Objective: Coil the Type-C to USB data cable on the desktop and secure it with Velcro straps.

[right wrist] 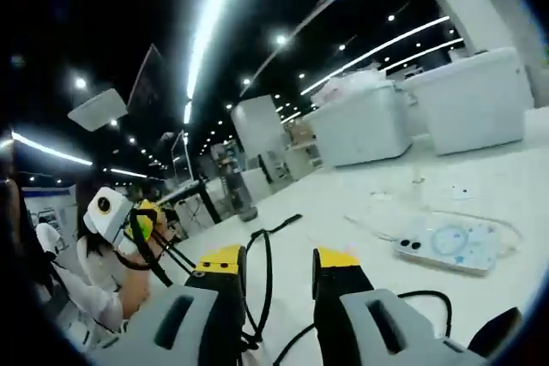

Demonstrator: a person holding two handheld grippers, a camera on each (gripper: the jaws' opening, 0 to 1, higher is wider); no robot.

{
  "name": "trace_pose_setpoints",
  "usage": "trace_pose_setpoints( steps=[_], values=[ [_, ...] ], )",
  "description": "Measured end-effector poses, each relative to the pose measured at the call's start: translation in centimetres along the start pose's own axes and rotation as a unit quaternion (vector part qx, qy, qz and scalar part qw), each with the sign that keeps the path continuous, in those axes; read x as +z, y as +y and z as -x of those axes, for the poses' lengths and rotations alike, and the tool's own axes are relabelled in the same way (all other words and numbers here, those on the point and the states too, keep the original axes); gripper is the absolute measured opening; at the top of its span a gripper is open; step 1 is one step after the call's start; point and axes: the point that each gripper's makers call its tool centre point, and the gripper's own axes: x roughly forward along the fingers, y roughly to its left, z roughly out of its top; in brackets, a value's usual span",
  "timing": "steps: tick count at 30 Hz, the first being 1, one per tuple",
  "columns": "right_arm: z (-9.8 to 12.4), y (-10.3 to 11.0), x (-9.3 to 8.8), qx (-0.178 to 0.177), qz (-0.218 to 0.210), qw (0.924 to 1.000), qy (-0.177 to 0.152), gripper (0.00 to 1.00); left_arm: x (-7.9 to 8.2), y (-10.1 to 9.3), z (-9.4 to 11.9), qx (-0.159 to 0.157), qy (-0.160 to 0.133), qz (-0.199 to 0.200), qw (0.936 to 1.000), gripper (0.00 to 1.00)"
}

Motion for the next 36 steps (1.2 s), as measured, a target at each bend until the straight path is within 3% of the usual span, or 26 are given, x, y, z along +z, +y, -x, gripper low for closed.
trace_pose_setpoints(
  steps=[2, 4, 6, 8, 10, 11, 13, 16, 18, 21, 25, 27, 33, 36],
  values=[
    [-1.3, 0.0, -0.6, 0.004, -0.006, 0.9999, 0.015, 0.29, 0.0, -0.3, 0.0, -0.005, -0.001, -0.007, 1.0, 0.05],
    [-2.2, 0.0, -1.7, 0.018, -0.039, 0.998, 0.046, 0.28, 0.0, -0.6, 0.1, -0.008, 0.002, -0.017, 0.9998, 0.05],
    [-3.1, -0.6, -2.9, 0.019, -0.025, 0.9962, 0.081, 0.26, 0.1, -0.7, 0.1, -0.011, 0.002, -0.023, 0.9997, 0.05],
    [-3.6, -0.6, -3.4, 0.021, -0.023, 0.9952, 0.092, 0.19, 0.1, -0.8, 0.0, -0.012, 0.005, -0.027, 0.9995, 0.05],
    [-3.7, -0.5, -3.5, 0.017, -0.011, 0.9954, 0.094, 0.03, -0.1, -0.8, 0.0, -0.011, 0.009, -0.03, 0.9995, 0.05],
    [-3.8, -0.6, -3.1, 0.01, -0.002, 0.9963, 0.085, 0.03, -0.4, -0.6, -0.1, -0.004, 0.016, -0.029, 0.9994, 0.05],
    [-3.4, 0.0, -1.9, 0.019, 0.044, 0.9981, 0.038, 0.02, -1.5, 0.8, 0.1, 0.04, 0.041, -0.02, 0.9982, 0.05],
    [-2.1, 0.3, 0.8, -0.004, 0.067, 0.9967, -0.046, 0.02, -3.6, 3.8, 1.0, 0.12, 0.096, -0.042, 0.9872, 0.05],
    [-1.1, 1.6, 1.8, 0.013, 0.063, 0.9938, -0.09, 0.02, -4.1, 4.5, 1.2, 0.133, 0.099, -0.034, 0.9855, 0.05],
    [-0.4, 3.6, 1.7, 0.047, 0.087, 0.9918, -0.081, 0.02, -4.0, 4.7, 1.5, 0.138, 0.088, -0.024, 0.9863, 0.05],
    [1.1, 5.9, 2.2, 0.106, 0.07, 0.9851, -0.116, 0.02, -4.2, 5.0, 1.7, 0.153, 0.093, -0.056, 0.9823, 0.05],
    [1.5, 6.3, 2.2, 0.124, 0.056, 0.9833, -0.121, 0.02, -4.7, 4.5, 1.5, 0.135, 0.096, -0.063, 0.9842, 0.06],
    [1.3, 6.9, 1.2, 0.16, 0.026, 0.9808, -0.109, 0.02, -5.3, 4.2, 1.2, 0.131, 0.092, -0.051, 0.9857, 0.06],
    [1.4, 8.0, 0.7, 0.186, 0.024, 0.977, -0.101, 0.02, -5.8, 4.2, 1.1, 0.124, 0.091, -0.023, 0.9879, 0.1]
  ],
)
